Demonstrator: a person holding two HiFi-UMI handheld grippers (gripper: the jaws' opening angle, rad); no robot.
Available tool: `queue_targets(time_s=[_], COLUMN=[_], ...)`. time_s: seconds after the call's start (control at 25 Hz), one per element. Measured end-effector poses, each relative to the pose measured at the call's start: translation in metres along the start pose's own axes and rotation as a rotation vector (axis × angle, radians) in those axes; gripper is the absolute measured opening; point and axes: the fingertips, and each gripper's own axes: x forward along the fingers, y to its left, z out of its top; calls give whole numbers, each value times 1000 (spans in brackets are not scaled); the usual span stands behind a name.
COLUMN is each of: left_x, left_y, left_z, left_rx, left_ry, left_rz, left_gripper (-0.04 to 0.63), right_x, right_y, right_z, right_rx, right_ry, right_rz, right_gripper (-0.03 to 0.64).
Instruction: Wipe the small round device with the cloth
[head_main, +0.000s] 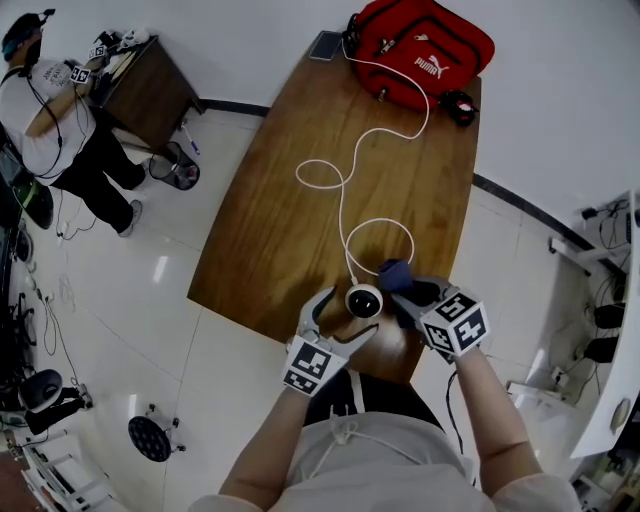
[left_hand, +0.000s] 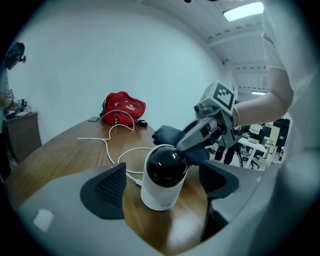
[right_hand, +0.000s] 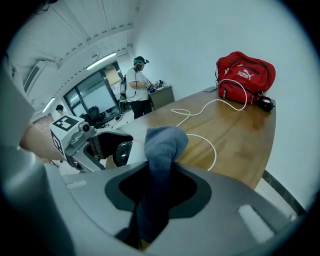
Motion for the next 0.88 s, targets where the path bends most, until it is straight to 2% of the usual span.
queue_targets(time_s=[0.08,0.2,0.32,0.52,0.64,0.72,0.88], left_x=[10,25,38,58,65,65,65], left_y=[0,-3,-5,-4,4,10,10], left_z=[-2,-3,3,-6,-11,-11,-12], left_rx=[5,14,37,80,66,45,17], left_ry=[-2,-23,-69,-78,-76,-87,-69], left_rz=[-7,-9,14,71,114,137,144], left_gripper=[453,453,453,453,450,399,396], right_x=[1,4,7,7,6,4,1], right_y=[-6,-15,-22,-34,-41,-45,-48], right_z=[-2,-6,-8,-14,-15,-15,-18], right_rx=[-18,11,36,43,36,32,29], right_ry=[-10,-34,-63,-121,-153,-166,-161], right_rz=[-27,-41,-31,-14,-12,-14,-8], right_gripper=[110,110,110,110,110,110,110])
